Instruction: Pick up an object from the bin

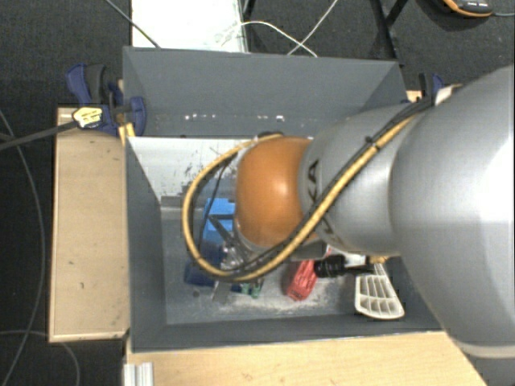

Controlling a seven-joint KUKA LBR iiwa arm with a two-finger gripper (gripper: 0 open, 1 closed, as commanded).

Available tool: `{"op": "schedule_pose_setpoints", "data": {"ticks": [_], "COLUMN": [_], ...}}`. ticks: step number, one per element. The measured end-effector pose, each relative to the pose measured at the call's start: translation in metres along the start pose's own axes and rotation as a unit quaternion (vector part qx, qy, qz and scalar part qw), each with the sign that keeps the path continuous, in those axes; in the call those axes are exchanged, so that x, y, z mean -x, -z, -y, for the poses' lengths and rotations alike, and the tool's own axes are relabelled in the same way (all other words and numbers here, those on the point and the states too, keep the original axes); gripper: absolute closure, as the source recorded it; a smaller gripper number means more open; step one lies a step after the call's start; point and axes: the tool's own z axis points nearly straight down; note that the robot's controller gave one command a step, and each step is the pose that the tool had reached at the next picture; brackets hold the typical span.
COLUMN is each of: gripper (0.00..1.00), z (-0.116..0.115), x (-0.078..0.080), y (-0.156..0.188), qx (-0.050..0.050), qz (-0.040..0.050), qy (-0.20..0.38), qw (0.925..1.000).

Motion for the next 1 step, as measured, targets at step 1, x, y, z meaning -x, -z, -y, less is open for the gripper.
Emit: {"op": "schedule_pose_setpoints", "data": {"ticks": [1], "gripper": [1.0], "z": [0.0001], "x": [0.0001], "y": [0.0214], "qx": [0.0], "qz": [-0.0002], "qy": [0.001], "qw": [1.0]}}
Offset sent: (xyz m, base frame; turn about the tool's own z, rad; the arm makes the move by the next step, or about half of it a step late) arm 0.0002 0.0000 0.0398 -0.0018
